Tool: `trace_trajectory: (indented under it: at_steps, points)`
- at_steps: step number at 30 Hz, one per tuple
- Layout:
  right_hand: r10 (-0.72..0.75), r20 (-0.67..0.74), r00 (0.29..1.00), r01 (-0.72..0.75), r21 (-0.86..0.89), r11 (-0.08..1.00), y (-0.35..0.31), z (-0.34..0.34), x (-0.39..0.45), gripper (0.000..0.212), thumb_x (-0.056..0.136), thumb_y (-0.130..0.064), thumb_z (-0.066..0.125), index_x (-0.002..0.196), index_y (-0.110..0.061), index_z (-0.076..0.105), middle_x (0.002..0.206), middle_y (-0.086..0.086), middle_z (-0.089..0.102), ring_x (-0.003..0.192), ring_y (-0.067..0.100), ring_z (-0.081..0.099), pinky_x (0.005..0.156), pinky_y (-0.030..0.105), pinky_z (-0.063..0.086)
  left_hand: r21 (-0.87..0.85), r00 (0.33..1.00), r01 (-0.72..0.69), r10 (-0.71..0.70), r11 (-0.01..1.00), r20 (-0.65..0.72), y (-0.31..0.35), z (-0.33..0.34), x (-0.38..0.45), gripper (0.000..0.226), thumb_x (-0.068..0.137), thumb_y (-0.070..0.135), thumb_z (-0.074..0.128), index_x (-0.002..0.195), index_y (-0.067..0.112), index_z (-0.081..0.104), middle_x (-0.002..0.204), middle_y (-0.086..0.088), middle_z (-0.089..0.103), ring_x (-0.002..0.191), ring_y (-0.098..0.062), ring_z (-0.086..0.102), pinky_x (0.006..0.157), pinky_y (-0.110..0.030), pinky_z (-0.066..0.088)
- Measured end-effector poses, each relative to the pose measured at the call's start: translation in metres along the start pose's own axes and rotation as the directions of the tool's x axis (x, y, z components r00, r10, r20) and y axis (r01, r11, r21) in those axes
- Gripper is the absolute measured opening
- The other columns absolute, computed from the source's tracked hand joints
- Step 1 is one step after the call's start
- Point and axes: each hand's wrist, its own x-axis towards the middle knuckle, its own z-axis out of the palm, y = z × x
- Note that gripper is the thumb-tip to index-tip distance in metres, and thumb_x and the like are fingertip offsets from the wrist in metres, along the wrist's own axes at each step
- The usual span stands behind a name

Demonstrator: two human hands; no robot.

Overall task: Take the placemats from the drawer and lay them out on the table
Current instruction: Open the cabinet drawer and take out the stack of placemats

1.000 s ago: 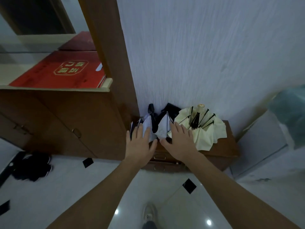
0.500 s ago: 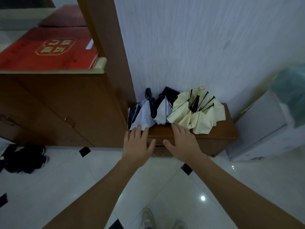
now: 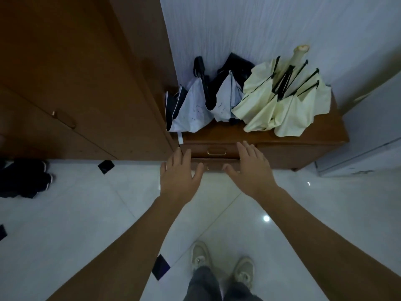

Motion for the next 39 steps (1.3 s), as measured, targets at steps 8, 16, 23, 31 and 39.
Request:
trace_trajectory:
  at_steps: [8,16,23,31,39]
  points:
    - [0.004,0.025,1.000,-0.006,0.088,0.996,0.042,0.094,0.024,0.077,0.094,-0.056,0.043,0.154,-0.016,0.016,0.161,0.005,0.014,0.148,0.024,0.011,0.120,0.041,0.014,-0.071,0.995,0.096,-0.094,0.993,0.031,-0.024,0.087,0.008,0.064,0.094,0.059,0.026,0.149,0.025,0.031,0.158,-0.008,0.027,0.143,-0.025,0.027,0.115,-0.051,0.023]
    - [-0.009,0.012,1.000,0.008,0.110,0.994,0.096,0.182,0.064,0.079,0.093,-0.059,0.043,0.154,-0.020,0.011,0.162,0.001,0.011,0.148,0.023,0.009,0.120,0.043,0.016,-0.053,0.999,0.049,-0.049,0.997,0.002,-0.034,0.188,0.048,0.063,0.097,0.058,0.027,0.150,0.024,0.029,0.158,-0.006,0.026,0.144,-0.025,0.025,0.116,-0.050,0.022]
    - [-0.050,-0.067,0.997,0.056,0.096,0.994,0.145,0.255,0.116,0.077,0.093,-0.059,0.042,0.154,-0.022,0.012,0.162,0.000,0.009,0.148,0.021,0.005,0.119,0.046,0.013,0.030,0.994,-0.103,0.104,0.994,-0.045,-0.042,0.280,0.086,0.065,0.095,0.059,0.024,0.152,0.026,0.026,0.161,-0.005,0.020,0.147,-0.024,0.018,0.119,-0.048,0.015]
    - [-0.137,-0.170,0.976,0.152,0.078,0.985,0.183,0.324,0.160,0.072,0.093,-0.057,0.042,0.153,-0.028,0.014,0.162,-0.002,0.008,0.148,0.020,0.002,0.118,0.048,0.010,0.106,0.968,-0.182,0.197,0.978,-0.156,-0.076,0.355,0.120,0.066,0.095,0.060,0.019,0.153,0.027,0.023,0.162,-0.002,0.017,0.149,-0.020,0.010,0.120,-0.048,0.011]
    - [-0.107,-0.201,0.974,0.134,0.126,0.983,0.197,0.366,0.167,0.073,0.093,-0.057,0.043,0.154,-0.028,0.014,0.162,-0.006,0.009,0.148,0.015,0.002,0.119,0.043,0.007,0.057,0.968,-0.115,0.125,0.992,-0.220,-0.074,0.383,0.135,0.064,0.095,0.059,0.023,0.151,0.028,0.027,0.160,-0.002,0.022,0.147,-0.020,0.017,0.120,-0.046,0.010]
